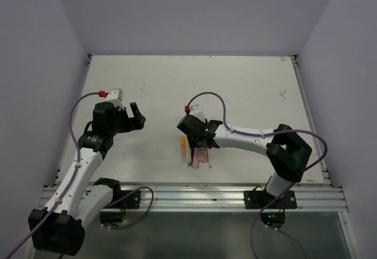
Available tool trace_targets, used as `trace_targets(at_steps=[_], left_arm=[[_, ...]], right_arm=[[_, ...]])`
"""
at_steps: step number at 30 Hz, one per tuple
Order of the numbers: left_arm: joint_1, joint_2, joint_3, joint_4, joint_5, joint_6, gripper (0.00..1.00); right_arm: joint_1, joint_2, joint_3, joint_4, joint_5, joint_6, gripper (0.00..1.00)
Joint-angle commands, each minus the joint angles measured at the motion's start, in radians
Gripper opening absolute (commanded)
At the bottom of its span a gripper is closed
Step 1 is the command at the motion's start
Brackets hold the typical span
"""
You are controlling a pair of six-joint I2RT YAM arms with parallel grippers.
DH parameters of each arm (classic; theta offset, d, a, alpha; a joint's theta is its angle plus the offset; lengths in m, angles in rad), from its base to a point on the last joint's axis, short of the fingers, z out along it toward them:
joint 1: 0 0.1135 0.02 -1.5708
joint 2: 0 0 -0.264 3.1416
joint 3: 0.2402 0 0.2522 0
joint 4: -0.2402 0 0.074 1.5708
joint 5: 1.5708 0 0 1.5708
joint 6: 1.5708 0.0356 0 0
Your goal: Open the pen caps
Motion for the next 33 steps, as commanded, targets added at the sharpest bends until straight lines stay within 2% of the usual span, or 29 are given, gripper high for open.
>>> trace_targets(at_steps=[1, 13, 27, 33], left_arm=[[0.009, -0.001, -0.009, 0.03, 0.028, -0.001, 1.0], [0.014, 0.001, -0.014, 0.032, 0.042, -0.003, 1.0], [0.017, 0.01, -0.014, 0.03, 0.042, -0.003, 1.0], [0.017, 0.011, -0.014, 0.028, 0.042, -0.003, 1.0]], right_arm=[[0.004, 0.026, 0.046, -0.009, 0.064, 0.039, 0.49], [0.004, 0.078, 0.043, 0.003, 0.065, 0.071, 0.41], [0.004, 0.101, 0.038, 0.006, 0.064, 0.089, 0.39], [0.003, 0.063, 0.034, 0.0, 0.076, 0.097, 0.2]])
